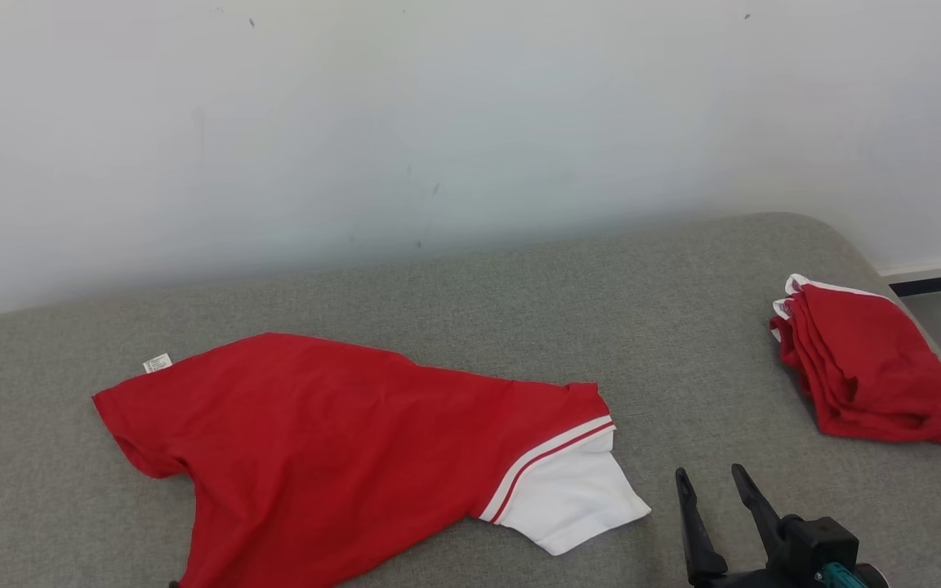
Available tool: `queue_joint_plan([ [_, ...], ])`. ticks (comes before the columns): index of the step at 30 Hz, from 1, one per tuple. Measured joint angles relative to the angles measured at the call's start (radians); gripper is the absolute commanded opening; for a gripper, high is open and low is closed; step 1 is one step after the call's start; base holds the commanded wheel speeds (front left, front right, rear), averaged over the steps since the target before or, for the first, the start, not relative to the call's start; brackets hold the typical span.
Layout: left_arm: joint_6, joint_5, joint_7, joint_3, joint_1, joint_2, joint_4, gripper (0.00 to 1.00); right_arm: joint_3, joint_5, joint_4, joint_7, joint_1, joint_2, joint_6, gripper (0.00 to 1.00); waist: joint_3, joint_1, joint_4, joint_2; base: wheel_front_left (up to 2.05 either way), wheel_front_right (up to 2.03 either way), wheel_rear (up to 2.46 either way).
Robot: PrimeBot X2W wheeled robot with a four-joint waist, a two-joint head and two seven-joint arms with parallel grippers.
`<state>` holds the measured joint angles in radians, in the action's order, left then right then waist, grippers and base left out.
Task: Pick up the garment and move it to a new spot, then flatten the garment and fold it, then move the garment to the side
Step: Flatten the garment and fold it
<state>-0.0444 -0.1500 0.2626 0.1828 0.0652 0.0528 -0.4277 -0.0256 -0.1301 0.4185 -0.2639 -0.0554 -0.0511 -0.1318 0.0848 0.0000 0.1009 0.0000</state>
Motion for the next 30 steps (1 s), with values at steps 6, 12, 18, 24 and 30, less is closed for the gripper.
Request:
queue_joint_plan([
  [6, -0.007, 0.004, 0.0, -0.041, 0.031, -0.002, 0.039, 1.0, -0.016, 0.027, -0.021, 0.0, 0.015, 0.0, 0.0, 1.0, 0.004, 0.0, 0.002, 0.0001, 0.0, 0.0, 0.0],
  [12, -0.009, 0.026, 0.0, -0.089, 0.039, -0.002, 0.055, 1.0, -0.034, 0.034, -0.026, 0.0, 0.016, 0.0, 0.0, 1.0, 0.004, 0.0, -0.003, 0.0001, 0.0, 0.0, 0.0],
  [18, -0.01, 0.043, 0.0, -0.128, 0.041, -0.002, 0.061, 1.0, -0.039, 0.035, -0.031, 0.0, 0.021, 0.0, 0.0, 1.0, -0.004, 0.0, -0.007, 0.0001, 0.0, 0.0, 0.0],
  [24, 0.001, 0.036, 0.0, -0.14, 0.041, -0.002, 0.061, 1.0, -0.044, 0.036, -0.024, 0.0, 0.024, 0.0, 0.0, 1.0, -0.008, 0.0, -0.006, 0.0, 0.0, 0.0, 0.0],
  [30, 0.013, 0.025, 0.0, -0.146, 0.039, -0.002, 0.062, 1.0, -0.048, 0.035, -0.01, 0.0, 0.019, 0.0, 0.0, 1.0, -0.027, 0.0, -0.006, 0.0, 0.0, 0.0, 0.0],
])
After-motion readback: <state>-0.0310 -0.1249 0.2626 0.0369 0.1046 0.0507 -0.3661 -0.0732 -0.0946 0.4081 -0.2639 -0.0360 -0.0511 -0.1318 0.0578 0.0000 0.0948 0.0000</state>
